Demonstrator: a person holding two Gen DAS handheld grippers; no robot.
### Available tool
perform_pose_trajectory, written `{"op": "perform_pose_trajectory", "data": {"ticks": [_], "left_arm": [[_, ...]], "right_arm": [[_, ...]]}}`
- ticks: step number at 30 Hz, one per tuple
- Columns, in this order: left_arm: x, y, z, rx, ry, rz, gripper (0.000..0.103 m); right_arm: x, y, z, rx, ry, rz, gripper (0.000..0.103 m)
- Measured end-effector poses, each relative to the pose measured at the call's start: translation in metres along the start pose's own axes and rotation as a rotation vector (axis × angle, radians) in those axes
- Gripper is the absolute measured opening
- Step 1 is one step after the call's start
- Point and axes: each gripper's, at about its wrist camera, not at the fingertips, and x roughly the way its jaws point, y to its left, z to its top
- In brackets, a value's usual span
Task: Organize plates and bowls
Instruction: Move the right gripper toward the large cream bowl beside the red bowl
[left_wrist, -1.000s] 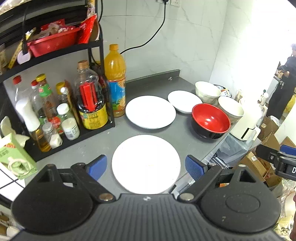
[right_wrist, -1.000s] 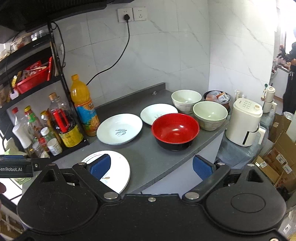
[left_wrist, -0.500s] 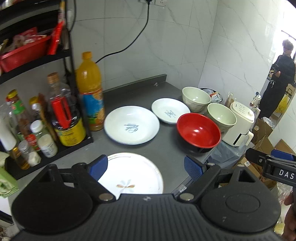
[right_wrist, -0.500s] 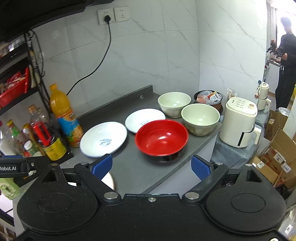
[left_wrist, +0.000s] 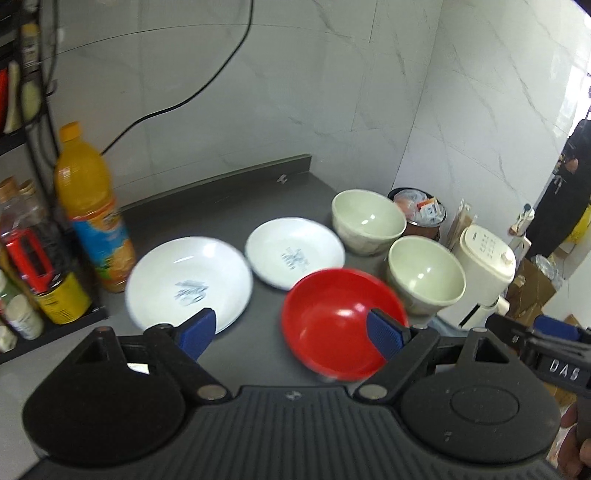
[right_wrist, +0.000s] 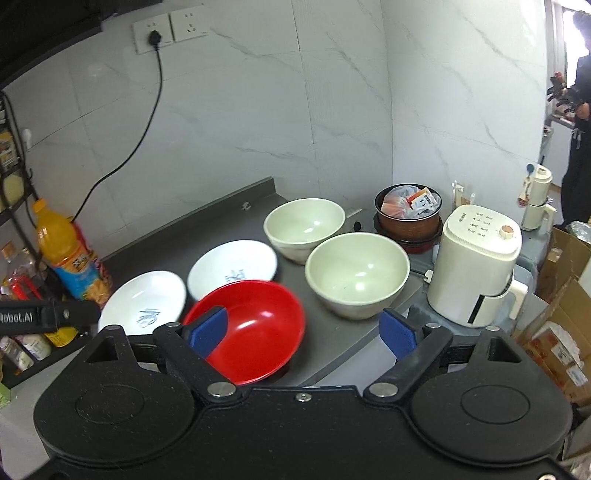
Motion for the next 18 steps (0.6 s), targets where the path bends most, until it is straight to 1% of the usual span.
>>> {"op": "perform_pose_trajectory", "data": {"ticks": [1,5,8,13,15,18], "left_arm": [[0.007,-0.007,0.004,-0.008,0.003,0.006,0.086],[0.031,-0.033,0.016,-0.043,0.014,0.025,0.083],[0.047,-0.050,0.022,-0.060,0.025,0.042,0.076],[0.071,-0.071,0.033,-0.091,0.037,0.047,0.065],[0.079,-0.078,0.036,-0.094,0.047,0.046,0.062],[0.092,-0.089,0.041,-0.081,0.062,0.033,0.060]], "right_arm": [[0.006,-0.008,0.004,-0.003,0.010,0.006,0.082],[0.032,-0.041,0.016,-0.005,0.043,0.031,0.078],[0.048,-0.064,0.023,0.003,0.067,0.046,0.074],[0.071,-0.094,0.032,0.011,0.096,0.070,0.070],[0.079,-0.103,0.033,0.019,0.106,0.071,0.067],[0.090,-0.115,0.034,0.044,0.112,0.071,0.066]]}}
